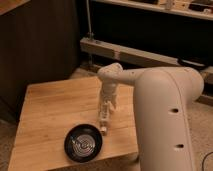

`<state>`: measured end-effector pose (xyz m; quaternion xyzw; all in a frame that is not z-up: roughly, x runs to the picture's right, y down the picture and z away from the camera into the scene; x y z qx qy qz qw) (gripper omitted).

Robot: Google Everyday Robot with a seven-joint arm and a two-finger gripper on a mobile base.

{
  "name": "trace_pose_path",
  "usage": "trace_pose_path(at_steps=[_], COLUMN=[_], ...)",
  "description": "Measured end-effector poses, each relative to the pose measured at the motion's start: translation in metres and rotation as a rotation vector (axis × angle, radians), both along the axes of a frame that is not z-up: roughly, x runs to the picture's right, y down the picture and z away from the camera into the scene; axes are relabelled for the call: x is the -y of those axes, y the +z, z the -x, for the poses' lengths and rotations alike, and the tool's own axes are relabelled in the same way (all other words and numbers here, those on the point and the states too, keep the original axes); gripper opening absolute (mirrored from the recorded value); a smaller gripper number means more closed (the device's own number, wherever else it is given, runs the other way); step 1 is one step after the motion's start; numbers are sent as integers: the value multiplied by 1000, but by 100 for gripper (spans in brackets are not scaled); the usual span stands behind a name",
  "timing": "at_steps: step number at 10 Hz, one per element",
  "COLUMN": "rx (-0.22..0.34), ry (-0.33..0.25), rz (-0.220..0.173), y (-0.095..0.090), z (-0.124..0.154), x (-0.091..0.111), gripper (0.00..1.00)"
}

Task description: Place the bottle in the ceramic bowl

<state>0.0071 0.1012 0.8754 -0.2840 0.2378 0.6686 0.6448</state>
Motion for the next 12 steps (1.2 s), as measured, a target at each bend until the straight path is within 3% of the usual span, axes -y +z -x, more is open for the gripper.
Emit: trace_pose_path(at_steps=[2, 4, 12], rx=[-25, -23, -24], ry=[-52, -90, -93], rz=[-78, -128, -129], y=[-15, -25, -24], z=[5, 13, 13], x=[9, 14, 13], gripper=[65, 65, 65])
